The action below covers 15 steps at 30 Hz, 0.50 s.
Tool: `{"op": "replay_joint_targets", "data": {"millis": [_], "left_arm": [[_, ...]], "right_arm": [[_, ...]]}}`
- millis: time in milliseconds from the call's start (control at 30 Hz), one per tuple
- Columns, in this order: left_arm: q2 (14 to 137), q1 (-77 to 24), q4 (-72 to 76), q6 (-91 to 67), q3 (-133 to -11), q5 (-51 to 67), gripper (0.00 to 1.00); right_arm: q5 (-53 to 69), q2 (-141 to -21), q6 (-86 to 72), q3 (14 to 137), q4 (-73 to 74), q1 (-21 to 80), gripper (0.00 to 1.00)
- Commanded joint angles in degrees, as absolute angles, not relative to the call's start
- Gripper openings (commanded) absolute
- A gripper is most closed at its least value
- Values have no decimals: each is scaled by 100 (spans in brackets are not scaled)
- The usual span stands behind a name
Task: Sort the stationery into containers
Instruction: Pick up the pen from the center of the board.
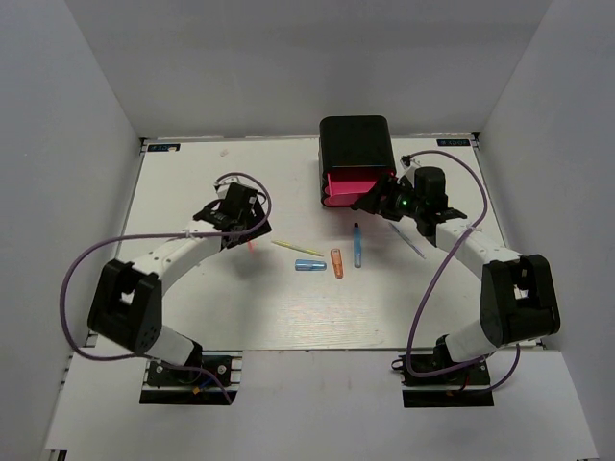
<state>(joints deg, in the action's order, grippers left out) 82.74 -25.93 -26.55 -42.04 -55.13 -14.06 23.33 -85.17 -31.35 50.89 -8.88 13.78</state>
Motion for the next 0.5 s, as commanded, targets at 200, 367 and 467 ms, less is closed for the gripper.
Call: {"op": "replay_joint_targets", "data": {"millis": [200,367,467], "left_arm": [[9210,-2522,-3270,-3912,-6020,-2241,83],[9571,-2470,-3270,-3779,-6213,-2372,83],[9861,-2470,-3270,-3666,-6424,-2461,82]], "right_arm": [[2513,-8051,-2883,4834,-756,1362,71],[2593,-7779,-2672,4606,-642,1345,73],[2654,-7612,-2593,4465,-615,1345,73]]}}
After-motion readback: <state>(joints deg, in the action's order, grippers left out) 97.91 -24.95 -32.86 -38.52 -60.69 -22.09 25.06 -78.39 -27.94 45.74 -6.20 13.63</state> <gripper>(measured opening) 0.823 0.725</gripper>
